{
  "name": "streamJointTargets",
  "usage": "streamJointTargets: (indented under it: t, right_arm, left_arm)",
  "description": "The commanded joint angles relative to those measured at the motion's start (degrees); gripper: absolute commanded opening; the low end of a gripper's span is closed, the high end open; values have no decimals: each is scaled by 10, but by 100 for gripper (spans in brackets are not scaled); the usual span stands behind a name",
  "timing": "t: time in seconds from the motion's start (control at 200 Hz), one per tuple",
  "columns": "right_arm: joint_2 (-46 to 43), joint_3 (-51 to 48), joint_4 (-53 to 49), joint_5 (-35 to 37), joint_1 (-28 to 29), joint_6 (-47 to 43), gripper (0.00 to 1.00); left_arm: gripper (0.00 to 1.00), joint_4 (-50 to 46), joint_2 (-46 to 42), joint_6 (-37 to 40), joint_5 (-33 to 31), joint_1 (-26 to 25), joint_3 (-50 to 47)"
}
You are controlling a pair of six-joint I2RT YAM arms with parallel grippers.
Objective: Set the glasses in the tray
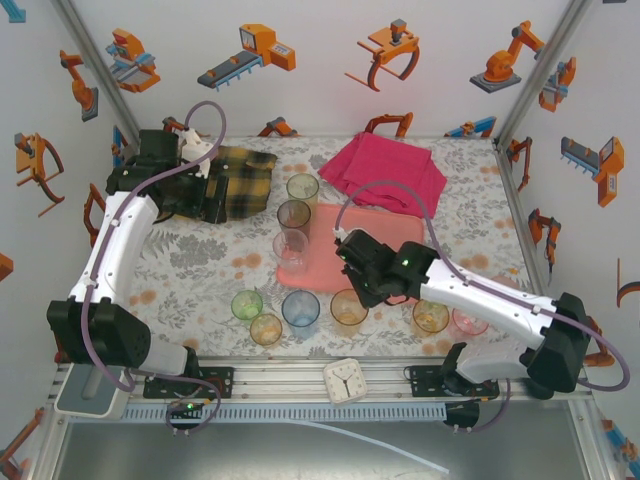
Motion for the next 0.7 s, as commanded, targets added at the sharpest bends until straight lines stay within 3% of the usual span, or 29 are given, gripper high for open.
streamJointTargets:
  t: [0.0,0.396,0.696]
  right_arm:
    - [-5,24,-22,17,4,-18,10]
    - [14,98,-64,5,-2,-30,7]
    - [42,212,-123,-25,-84,-60,7]
  left_arm:
    - [82,2,-21,8,-2,1,-3]
    - [83,-5,-38,3,7,1,1]
    - [84,-7,-54,3,-1,1,11]
